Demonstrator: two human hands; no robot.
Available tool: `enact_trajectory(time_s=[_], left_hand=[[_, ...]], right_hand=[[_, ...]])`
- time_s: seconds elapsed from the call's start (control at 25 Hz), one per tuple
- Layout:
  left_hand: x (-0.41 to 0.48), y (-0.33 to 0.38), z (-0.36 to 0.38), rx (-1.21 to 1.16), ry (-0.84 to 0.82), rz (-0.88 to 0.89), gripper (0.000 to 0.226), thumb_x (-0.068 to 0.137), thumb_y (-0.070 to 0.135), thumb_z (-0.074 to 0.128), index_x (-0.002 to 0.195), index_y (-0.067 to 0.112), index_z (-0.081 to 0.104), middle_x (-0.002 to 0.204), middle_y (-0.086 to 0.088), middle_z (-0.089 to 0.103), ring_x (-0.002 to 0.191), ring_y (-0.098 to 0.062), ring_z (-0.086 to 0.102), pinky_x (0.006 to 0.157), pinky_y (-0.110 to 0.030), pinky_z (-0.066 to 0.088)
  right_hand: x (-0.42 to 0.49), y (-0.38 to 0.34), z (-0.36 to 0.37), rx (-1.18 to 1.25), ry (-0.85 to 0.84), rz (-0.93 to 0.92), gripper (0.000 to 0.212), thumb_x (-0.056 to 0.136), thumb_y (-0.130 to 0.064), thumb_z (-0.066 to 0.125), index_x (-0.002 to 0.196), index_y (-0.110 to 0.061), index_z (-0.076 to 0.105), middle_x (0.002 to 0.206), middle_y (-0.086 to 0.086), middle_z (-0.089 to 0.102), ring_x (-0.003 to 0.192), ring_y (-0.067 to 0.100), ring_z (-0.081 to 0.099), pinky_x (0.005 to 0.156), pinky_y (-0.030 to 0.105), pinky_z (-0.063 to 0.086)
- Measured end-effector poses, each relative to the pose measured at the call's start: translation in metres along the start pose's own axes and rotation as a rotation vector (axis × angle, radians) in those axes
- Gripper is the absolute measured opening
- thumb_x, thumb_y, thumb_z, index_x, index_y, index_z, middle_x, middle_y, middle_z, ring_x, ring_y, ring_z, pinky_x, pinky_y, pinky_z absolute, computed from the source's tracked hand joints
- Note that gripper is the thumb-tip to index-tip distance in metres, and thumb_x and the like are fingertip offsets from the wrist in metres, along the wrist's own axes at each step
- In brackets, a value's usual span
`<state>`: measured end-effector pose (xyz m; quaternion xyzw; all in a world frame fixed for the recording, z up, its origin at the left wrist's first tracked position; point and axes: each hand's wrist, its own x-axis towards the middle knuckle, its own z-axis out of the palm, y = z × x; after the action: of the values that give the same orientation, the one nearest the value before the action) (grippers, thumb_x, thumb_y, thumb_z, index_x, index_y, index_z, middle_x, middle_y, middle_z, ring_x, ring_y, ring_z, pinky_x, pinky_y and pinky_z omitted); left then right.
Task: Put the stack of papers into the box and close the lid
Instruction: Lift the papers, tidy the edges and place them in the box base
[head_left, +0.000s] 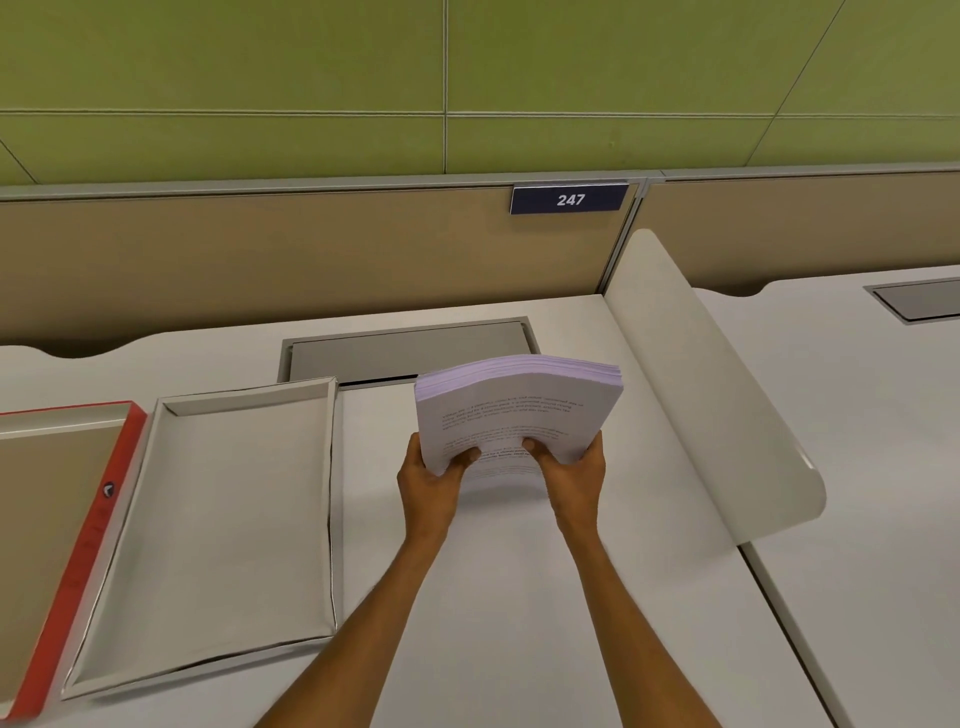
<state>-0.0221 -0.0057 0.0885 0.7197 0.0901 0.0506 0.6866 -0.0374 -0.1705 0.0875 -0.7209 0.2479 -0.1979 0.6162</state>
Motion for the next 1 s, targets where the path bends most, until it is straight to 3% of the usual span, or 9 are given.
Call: enact_trajectory(time_s=[0.08, 0.32, 0.48, 0.6, 0.8, 1.0], left_hand=[[0.003, 0.006, -0.001, 0.023, 0.004, -0.007, 0.053, 0.072, 0.021, 0.085, 0.097, 0.059, 0.057, 0.098, 0.022, 0.066, 0.089, 0.002, 0.067, 0.064, -0.007, 0.053], [0.026, 0.028, -0.012, 0.223, -0.025, -0.055, 0.041, 0.066, 0.039, 0.087, 0.095, 0.032, 0.06, 0.091, 0.014, 0.068, 0.074, -0.005, 0.068, 0.047, -0.009, 0.05], [0.039, 0.034, -0.021, 0.379, -0.049, -0.149, 0.047, 0.068, 0.04, 0.085, 0.104, 0.018, 0.065, 0.104, -0.003, 0.073, 0.075, -0.016, 0.068, 0.056, -0.019, 0.052], [0.04, 0.033, -0.032, 0.439, -0.066, -0.187, 0.046, 0.071, 0.039, 0.083, 0.106, 0.017, 0.063, 0.112, -0.007, 0.073, 0.077, -0.018, 0.067, 0.055, -0.022, 0.051], [0.041, 0.029, -0.068, 0.449, -0.049, -0.243, 0.041, 0.07, 0.039, 0.084, 0.101, 0.019, 0.064, 0.11, -0.007, 0.075, 0.074, -0.017, 0.068, 0.055, -0.024, 0.051], [0.041, 0.026, -0.113, 0.45, -0.018, -0.283, 0.04, 0.069, 0.039, 0.085, 0.098, 0.022, 0.065, 0.108, -0.008, 0.075, 0.08, -0.025, 0.072, 0.065, -0.032, 0.058]], right_hand=[[0.0, -0.007, 0.004, -0.017, 0.017, 0.0, 0.066, 0.063, -0.021, 0.09, 0.102, -0.056, 0.049, 0.097, -0.027, 0.064, 0.092, -0.007, 0.062, 0.067, 0.01, 0.055], [0.009, -0.033, 0.009, -0.168, -0.023, 0.085, 0.06, 0.063, -0.035, 0.089, 0.102, -0.027, 0.045, 0.095, -0.014, 0.06, 0.08, 0.006, 0.064, 0.05, 0.01, 0.049], [0.013, -0.047, 0.014, -0.378, -0.069, 0.123, 0.065, 0.063, -0.04, 0.089, 0.111, -0.015, 0.051, 0.101, -0.004, 0.06, 0.086, 0.016, 0.061, 0.066, 0.021, 0.048], [0.008, -0.048, 0.024, -0.447, -0.11, 0.168, 0.067, 0.067, -0.04, 0.087, 0.115, -0.011, 0.052, 0.115, 0.007, 0.066, 0.099, 0.026, 0.066, 0.07, 0.028, 0.05], [-0.011, -0.049, 0.051, -0.459, -0.185, 0.196, 0.059, 0.071, -0.038, 0.084, 0.111, -0.013, 0.05, 0.116, 0.009, 0.066, 0.084, 0.017, 0.06, 0.068, 0.027, 0.052], [-0.042, -0.047, 0.084, -0.44, -0.235, 0.194, 0.061, 0.07, -0.037, 0.085, 0.113, -0.011, 0.05, 0.117, 0.008, 0.066, 0.096, 0.023, 0.066, 0.07, 0.027, 0.052]])
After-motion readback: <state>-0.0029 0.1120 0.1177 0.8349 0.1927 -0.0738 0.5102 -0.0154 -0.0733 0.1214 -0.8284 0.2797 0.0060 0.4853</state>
